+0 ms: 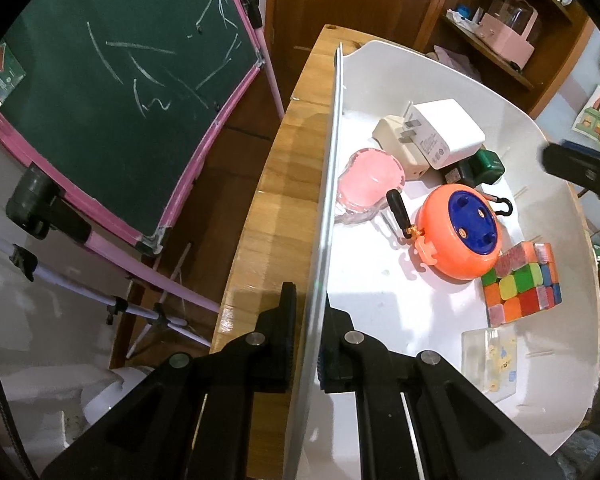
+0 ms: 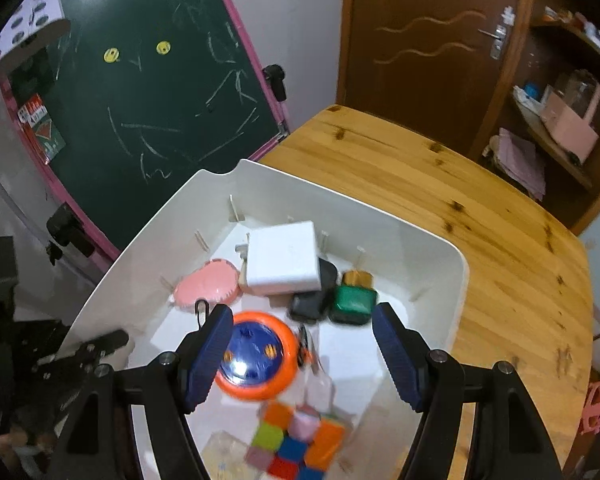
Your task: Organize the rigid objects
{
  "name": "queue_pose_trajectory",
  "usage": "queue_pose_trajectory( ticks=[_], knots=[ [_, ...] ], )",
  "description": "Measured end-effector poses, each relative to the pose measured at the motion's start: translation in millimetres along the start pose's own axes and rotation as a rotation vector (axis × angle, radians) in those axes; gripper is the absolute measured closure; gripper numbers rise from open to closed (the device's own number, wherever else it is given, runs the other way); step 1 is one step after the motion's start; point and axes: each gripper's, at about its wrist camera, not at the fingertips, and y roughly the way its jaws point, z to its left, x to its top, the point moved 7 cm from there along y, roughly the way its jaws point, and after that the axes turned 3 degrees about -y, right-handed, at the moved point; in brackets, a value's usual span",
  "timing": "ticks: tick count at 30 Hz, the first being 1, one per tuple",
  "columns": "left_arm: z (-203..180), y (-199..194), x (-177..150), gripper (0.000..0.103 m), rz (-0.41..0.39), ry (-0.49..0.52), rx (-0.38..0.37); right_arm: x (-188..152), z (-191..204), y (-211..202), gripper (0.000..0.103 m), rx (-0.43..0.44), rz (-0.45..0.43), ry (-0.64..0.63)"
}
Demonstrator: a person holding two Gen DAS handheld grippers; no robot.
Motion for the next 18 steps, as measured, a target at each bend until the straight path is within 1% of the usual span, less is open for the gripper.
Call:
queue_pose_trajectory(
  ticks=[3,6,10,15,18],
  knots=[
    [-3.3,-1.6,-1.9,0.092,-0.001,0.008,0.0,-14.2,-11.1,-19.8,0.03,-0.014,-0.011,0.028],
    [-3.4,-4.9,-2.6,0.092,-0.005,0.007,0.019,-27.5,-21.0,-36.2,0.03,-0.026,-0.023,0.056],
    [-0.1,-11.1,0.3,0.092,-0.014,-0.003,0.016,-46.7,-37.3,-58.5,0.03,-0.048,-0.038,0.101],
    [-0.4,-28.4,9.4,0.092,-0.052,0.002,0.015,-67.9,-56.1,-84.3,0.03,-0.066,-0.063,0.164],
    [-4.5,-44.1,13.6,0.092,-0.082,0.013,0.032,-76.7,-62.8,-97.1,0.03,-0.07,-0.08,0.191]
  ],
)
